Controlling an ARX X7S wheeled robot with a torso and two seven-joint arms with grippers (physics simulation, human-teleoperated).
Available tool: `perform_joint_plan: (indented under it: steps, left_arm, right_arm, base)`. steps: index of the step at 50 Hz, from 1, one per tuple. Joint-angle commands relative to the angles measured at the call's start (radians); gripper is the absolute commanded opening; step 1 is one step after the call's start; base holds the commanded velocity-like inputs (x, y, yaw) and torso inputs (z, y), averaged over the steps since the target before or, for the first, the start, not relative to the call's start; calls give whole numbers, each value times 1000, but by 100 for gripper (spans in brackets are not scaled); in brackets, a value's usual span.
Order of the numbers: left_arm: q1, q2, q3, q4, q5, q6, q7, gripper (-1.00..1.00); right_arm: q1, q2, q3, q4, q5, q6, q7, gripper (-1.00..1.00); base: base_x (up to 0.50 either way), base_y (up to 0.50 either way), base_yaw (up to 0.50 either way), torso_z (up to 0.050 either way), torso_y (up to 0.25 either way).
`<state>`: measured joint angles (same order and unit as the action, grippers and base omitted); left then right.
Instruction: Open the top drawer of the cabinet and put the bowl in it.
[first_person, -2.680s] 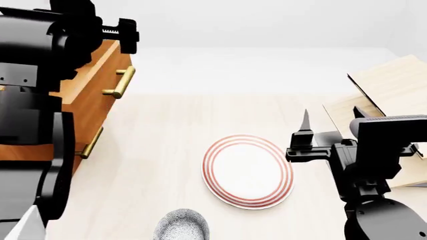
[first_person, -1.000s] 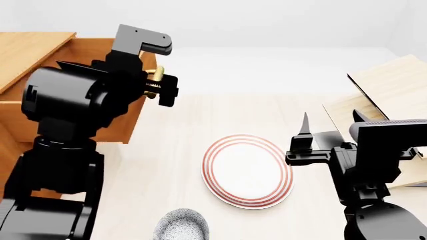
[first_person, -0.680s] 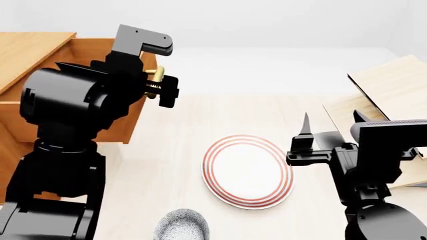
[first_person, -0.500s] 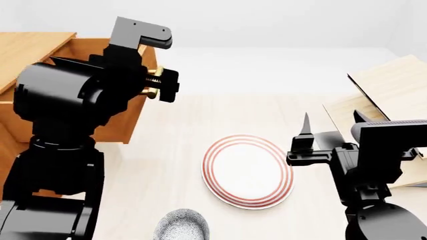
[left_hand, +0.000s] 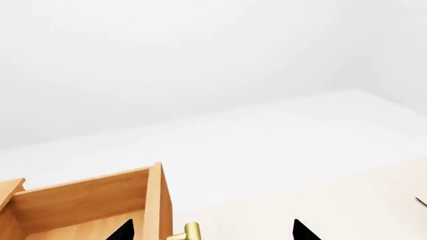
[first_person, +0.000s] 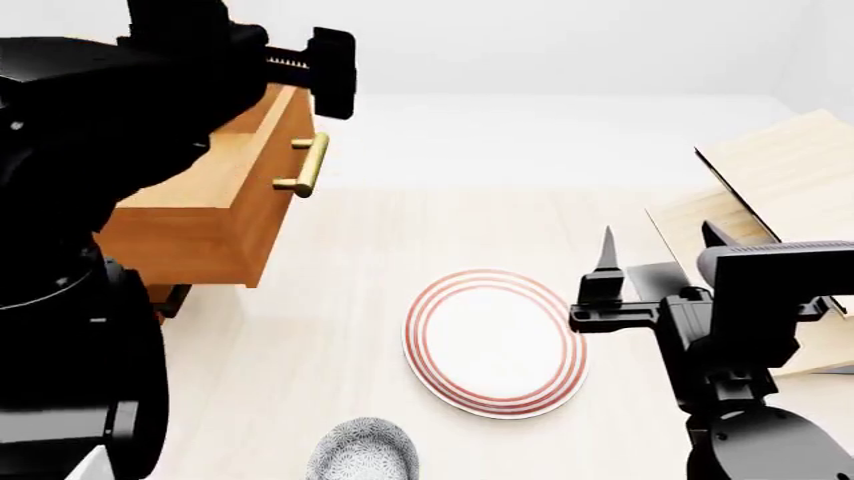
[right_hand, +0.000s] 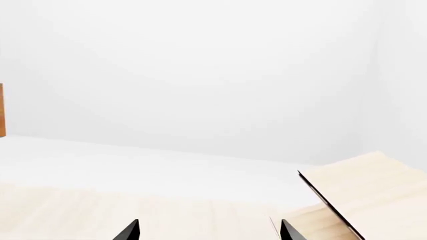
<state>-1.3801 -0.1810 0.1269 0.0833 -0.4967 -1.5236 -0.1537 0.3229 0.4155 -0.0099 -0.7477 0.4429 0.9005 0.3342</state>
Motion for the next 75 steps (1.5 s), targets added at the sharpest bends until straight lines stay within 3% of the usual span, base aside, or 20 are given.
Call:
perform_joint_plan:
  steps: [1,10,19,33,41,51,56,75]
  left_arm:
    - [70,-66,-65,226,-389,-45,-219,100]
    - [181,-105,-156,371,-923,-34,-571,100]
    - [296,-159,-135,468,-1212,10,-730,100]
    - [493,-229,-136,648,-1314,49,-712,100]
    - [650,-233,-183,737,-1239,15,-585,100]
    - [863,-271,-223,841,-984,14,-315,100]
    - [938,-299,-211,850,-876,51,-234,100]
    - [1108,-389,-140,770,-628,179,-111,100]
  right_arm:
    - [4,0,-7,-4,3,5,7,100]
    - [6,-1,-10,-8,7,7,11,100]
    - [6,-4,-15,4,9,0,11,100]
    - [1,-5,-19,24,8,-18,10,100]
    - [-5,-2,-19,24,7,-26,11,100]
    - [-7,-2,-27,38,1,-36,15,100]
    - [-3,1,-29,30,4,-28,18,100]
    - [-3,1,-43,49,0,-46,19,100]
  base:
    - [0,0,0,0,0]
    - [0,0,0,0,0]
    - [0,0,0,0,0]
    - [0,0,0,0,0]
    - [0,0,0,0,0]
    - [0,0,0,0,0]
    - [0,0,0,0,0]
    - [0,0,0,0,0]
